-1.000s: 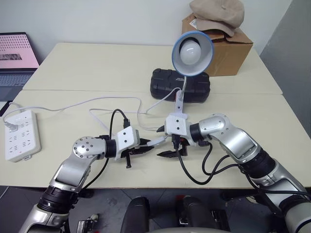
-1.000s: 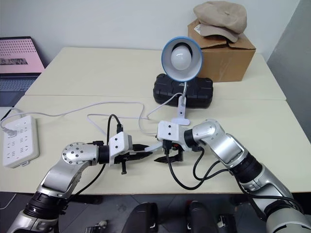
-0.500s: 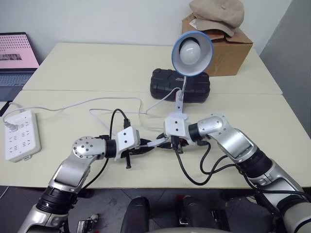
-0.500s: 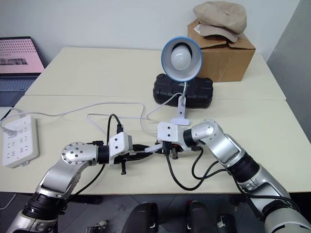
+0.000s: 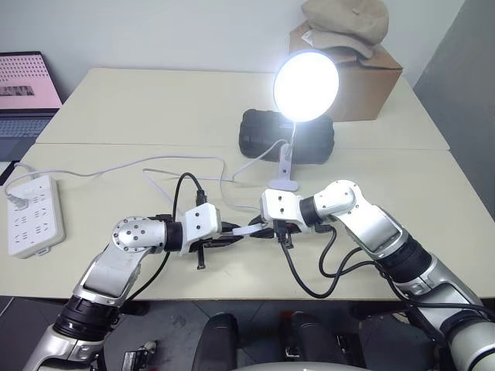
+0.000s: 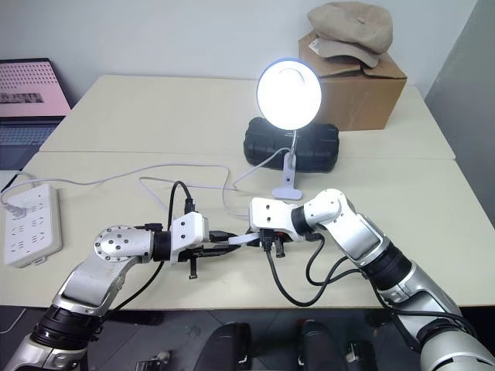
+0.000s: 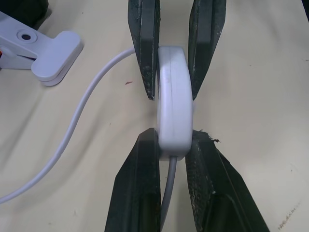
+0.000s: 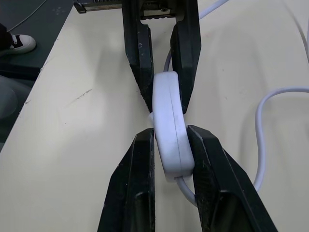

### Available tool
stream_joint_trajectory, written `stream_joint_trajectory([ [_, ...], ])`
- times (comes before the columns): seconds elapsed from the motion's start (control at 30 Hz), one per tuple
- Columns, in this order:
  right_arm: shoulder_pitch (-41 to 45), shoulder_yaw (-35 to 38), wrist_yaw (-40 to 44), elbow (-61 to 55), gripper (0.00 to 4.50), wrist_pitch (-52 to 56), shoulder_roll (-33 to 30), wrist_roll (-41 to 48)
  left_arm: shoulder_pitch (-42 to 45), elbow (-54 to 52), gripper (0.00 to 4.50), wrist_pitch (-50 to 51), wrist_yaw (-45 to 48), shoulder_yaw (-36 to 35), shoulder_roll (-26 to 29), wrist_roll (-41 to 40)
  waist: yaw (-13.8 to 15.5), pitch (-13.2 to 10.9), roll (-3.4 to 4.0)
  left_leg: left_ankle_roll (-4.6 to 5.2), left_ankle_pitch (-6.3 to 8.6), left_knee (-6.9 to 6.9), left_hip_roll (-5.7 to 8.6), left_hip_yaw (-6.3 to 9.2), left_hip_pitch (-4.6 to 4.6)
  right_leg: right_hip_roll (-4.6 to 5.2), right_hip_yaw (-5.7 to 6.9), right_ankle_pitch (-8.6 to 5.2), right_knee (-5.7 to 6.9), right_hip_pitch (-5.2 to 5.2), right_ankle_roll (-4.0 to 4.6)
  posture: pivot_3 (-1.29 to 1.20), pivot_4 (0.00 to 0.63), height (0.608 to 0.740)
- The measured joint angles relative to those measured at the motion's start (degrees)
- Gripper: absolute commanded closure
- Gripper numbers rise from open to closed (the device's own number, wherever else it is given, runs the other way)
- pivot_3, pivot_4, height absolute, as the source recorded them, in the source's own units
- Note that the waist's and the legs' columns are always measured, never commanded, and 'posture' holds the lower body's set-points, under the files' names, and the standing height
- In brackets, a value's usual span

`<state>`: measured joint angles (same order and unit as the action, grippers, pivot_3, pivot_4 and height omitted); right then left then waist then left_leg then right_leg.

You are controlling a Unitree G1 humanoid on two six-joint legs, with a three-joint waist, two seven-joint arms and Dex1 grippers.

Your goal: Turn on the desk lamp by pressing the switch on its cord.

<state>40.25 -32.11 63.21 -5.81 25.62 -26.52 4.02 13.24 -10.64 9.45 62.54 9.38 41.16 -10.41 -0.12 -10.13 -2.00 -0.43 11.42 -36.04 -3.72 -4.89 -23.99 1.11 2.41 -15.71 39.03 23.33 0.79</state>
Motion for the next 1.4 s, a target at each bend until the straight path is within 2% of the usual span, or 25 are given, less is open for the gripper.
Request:
stream_joint_trajectory([
  [0.23,0.0,0.2,0.8,0.6,3.89,-0.4,0.3,-0.1,0.0,0.0,4.11,-0.4,0.5,0.0,0.1,0.4,0.0,0.0,0.00,0.00,0.00,0.00,0.00,0.00,0.00,0.00,0.00,0.00,0.00,0.00,0.00,0.00,0.150,0.740],
  [0.27,0.0,0.3,0.9,0.7,3.19,-0.4,0.4,-0.1,0.1,0.0,4.11,-0.4,0.5,0.0,0.1,0.4,0.0,0.0,0.00,0.00,0.00,0.00,0.00,0.00,0.00,0.00,0.00,0.00,0.00,0.00,0.00,0.00,0.150,0.740],
  [0.57,0.0,2.5,0.7,1.0,1.28,-0.5,1.3,1.3,0.2,0.0,4.11,-1.3,-0.7,0.0,-0.2,0.4,0.0,0.0,0.00,0.00,0.00,0.00,0.00,-0.01,0.00,0.01,-0.01,0.00,0.00,0.00,0.00,0.00,0.150,0.740],
  [0.73,-0.2,5.2,-0.1,-1.2,0.10,-1.6,-1.5,1.1,2.1,3.6,4.11,-3.4,-4.2,0.0,-1.1,3.7,0.1,0.0,0.01,0.00,0.00,0.00,0.01,0.00,0.01,0.01,0.01,0.00,0.01,0.00,0.00,0.00,0.150,0.740],
  [0.93,-4.6,9.0,-2.2,-7.2,0.00,-1.0,-6.7,0.6,4.4,10.8,4.11,-6.3,-10.5,0.3,-4.5,8.6,0.1,0.0,-0.01,0.00,0.00,0.03,0.01,-0.02,-0.02,0.02,0.00,-0.01,-0.03,0.00,0.00,0.00,0.150,0.740],
  [1.13,-12.2,15.8,-6.4,-16.2,0.00,5.8,-10.4,1.9,6.2,16.9,4.11,-8.9,-9.9,1.6,-5.7,10.1,0.0,0.0,-0.01,0.00,0.00,0.02,-0.01,-0.02,0.00,0.02,-0.01,0.00,0.00,0.01,0.00,0.00,0.150,0.740],
  [1.2,-13.2,16.7,-7.2,-17.3,0.00,7.0,-10.6,2.0,6.4,17.8,3.40,-9.0,-9.3,1.6,-5.9,10.0,0.0,0.0,-0.01,0.00,0.00,0.02,-0.01,0.00,0.02,0.01,0.02,0.00,0.01,0.01,0.00,0.00,0.150,0.740],
  [1.4,-16.1,17.6,-9.7,-19.8,0.00,10.0,-11.2,2.4,6.9,19.1,2.22,-9.7,-4.5,1.6,-4.9,7.4,0.0,0.0,-0.01,0.00,0.00,0.02,0.01,0.00,0.01,0.02,0.00,0.00,-0.02,0.00,0.00,0.00,0.150,0.740],
])
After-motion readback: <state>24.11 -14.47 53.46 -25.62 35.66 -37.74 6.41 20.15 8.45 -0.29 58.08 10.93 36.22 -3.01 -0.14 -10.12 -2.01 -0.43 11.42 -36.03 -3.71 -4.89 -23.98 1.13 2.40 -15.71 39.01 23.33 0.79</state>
